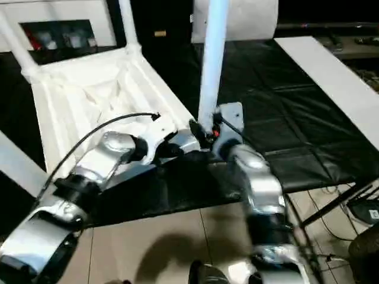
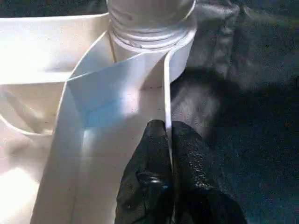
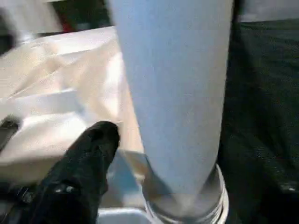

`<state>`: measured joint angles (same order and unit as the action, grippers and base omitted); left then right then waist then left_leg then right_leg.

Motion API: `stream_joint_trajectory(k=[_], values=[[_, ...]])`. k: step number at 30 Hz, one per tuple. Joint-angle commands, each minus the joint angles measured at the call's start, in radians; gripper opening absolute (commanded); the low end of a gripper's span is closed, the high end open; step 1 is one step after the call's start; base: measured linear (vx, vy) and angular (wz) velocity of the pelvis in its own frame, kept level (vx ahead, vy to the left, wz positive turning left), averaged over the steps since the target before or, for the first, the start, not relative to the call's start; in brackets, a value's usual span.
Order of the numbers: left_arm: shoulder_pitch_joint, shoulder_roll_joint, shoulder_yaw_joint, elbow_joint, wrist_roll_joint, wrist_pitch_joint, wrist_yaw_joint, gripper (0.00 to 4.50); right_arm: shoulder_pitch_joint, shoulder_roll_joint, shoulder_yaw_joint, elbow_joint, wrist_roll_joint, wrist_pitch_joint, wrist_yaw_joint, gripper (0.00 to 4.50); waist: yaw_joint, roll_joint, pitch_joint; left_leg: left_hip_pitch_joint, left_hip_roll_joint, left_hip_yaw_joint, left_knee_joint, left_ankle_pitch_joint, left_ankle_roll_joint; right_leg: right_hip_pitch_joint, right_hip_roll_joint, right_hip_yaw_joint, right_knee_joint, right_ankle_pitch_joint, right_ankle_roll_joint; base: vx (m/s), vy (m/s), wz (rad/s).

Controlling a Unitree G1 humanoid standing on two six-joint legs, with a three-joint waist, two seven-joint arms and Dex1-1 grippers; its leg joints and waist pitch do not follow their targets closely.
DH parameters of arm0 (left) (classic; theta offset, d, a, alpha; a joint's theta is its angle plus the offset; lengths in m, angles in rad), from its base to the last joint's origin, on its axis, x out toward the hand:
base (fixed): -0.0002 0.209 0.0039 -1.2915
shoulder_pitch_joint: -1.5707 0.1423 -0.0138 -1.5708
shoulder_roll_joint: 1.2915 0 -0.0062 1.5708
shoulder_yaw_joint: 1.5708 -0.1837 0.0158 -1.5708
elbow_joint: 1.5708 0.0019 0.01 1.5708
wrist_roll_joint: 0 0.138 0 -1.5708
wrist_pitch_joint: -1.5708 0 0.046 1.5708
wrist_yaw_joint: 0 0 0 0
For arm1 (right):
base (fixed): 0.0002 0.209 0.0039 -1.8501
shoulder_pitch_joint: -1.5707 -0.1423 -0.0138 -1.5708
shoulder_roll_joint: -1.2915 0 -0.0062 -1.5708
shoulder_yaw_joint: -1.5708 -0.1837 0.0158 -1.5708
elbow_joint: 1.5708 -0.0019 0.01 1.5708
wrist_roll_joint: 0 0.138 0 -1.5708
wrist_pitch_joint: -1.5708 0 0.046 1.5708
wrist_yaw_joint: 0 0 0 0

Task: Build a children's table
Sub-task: Rotate leg to tighten

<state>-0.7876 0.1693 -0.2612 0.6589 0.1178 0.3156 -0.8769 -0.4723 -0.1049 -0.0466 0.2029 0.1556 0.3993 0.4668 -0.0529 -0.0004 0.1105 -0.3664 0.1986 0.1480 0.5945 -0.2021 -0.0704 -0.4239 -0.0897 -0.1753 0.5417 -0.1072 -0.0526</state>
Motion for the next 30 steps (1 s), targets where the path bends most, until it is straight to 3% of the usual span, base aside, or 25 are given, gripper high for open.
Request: stream_joint_trajectory(k=[1,4,5,6,7,12,15,16,20,26,30], values=[[0.006,0.019,-0.008,-0.043,-0.035,-0.093,-0.069,0.0,0.024,-0.035,0.045,-0.034,0.04,-0.002,0.123,3.96,0.016,-0.006,-0.085,-0.01,0.013,0.003,-0.05,-0.063,0.202,0.094,-0.06,0.057,-0.061,-0.325,-0.12,0.0,0.0,0.0],[0.04,0.081,-0.03,-0.054,-0.059,-0.173,-0.216,0.0,0.067,-0.175,0.055,-0.072,0.071,-0.041,0.336,4.11,0.025,-0.006,-0.077,-0.003,0.017,0.005,-0.054,-0.127,0.167,0.09,-0.057,0.057,-0.075,-0.423,-0.077,0.0,0.0,0.0],[0.04,0.081,-0.03,-0.054,-0.059,-0.173,-0.216,0.0,0.067,-0.175,0.055,-0.072,0.071,-0.041,0.336,4.18,0.026,-0.006,-0.077,-0.003,0.018,0.004,-0.054,-0.137,0.162,0.089,-0.058,0.055,-0.076,-0.438,-0.072,0.0,0.0,0.0],[0.046,0.103,-0.042,-0.05,-0.064,-0.185,-0.268,0.0,0.076,-0.23,0.061,-0.072,0.084,-0.05,0.409,4.33,0.031,-0.005,-0.076,0.006,0.021,0.004,-0.055,-0.156,0.146,0.081,-0.059,0.056,-0.081,-0.47,-0.066,0.0,0.0,0.0],[0.046,0.106,-0.043,-0.05,-0.064,-0.188,-0.276,0.0,0.077,-0.237,0.061,-0.071,0.086,-0.052,0.419,4.44,0.036,-0.006,-0.076,0.005,0.02,0.003,-0.056,-0.165,0.136,0.084,-0.06,0.055,-0.082,-0.485,-0.063,0.0,0.0,0.0],[0.056,0.161,-0.069,-0.039,-0.093,-0.289,-0.447,0.0,0.075,-0.335,0.089,-0.054,0.111,-0.093,0.589,4.44,0.051,-0.006,-0.079,0.007,0.028,0.002,-0.058,-0.152,0.128,0.078,-0.064,0.062,-0.073,-0.455,-0.081,0.0,0.0,0.0],[0.05,0.199,-0.091,-0.026,-0.091,-0.332,-0.542,0.0,0.067,-0.386,0.127,-0.037,0.126,-0.109,0.725,4.44,0.066,-0.004,-0.084,0.007,0.033,0.002,-0.058,-0.127,0.146,0.08,-0.065,0.066,-0.061,-0.387,-0.113,0.0,0.0,0.0],[0.045,0.216,-0.105,-0.018,-0.081,-0.358,-0.571,0.0,0.056,-0.393,0.133,-0.026,0.141,-0.099,0.76,4.17,0.07,-0.005,-0.087,0.005,0.036,0.003,-0.057,-0.112,0.151,0.082,-0.065,0.067,-0.054,-0.357,-0.125,0.0,0.0,0.0],[0.035,0.239,-0.128,-0.001,-0.063,-0.406,-0.614,0.0,0.035,-0.396,0.154,-0.006,0.145,-0.097,0.802,3.96,0.088,-0.006,-0.089,0.008,0.039,0.007,-0.057,-0.091,0.141,0.081,-0.068,0.07,-0.048,-0.339,-0.143,0.0,0.0,0.0],[0.019,0.247,-0.147,0.017,-0.058,-0.45,-0.672,0.0,0.007,-0.402,0.205,0.039,0.143,-0.106,0.883,3.25,0.102,-0.008,-0.091,0.007,0.04,0.009,-0.058,-0.089,0.123,0.082,-0.07,0.071,-0.047,-0.352,-0.135,0.0,0.0,0.0],[0.009,0.246,-0.152,0.029,-0.058,-0.469,-0.687,0.0,-0.005,-0.406,0.224,0.055,0.145,-0.096,0.928,3.06,0.109,-0.009,-0.093,0.009,0.041,0.011,-0.057,-0.082,0.121,0.081,-0.07,0.072,-0.045,-0.35,-0.136,0.0,0.0,0.0]])
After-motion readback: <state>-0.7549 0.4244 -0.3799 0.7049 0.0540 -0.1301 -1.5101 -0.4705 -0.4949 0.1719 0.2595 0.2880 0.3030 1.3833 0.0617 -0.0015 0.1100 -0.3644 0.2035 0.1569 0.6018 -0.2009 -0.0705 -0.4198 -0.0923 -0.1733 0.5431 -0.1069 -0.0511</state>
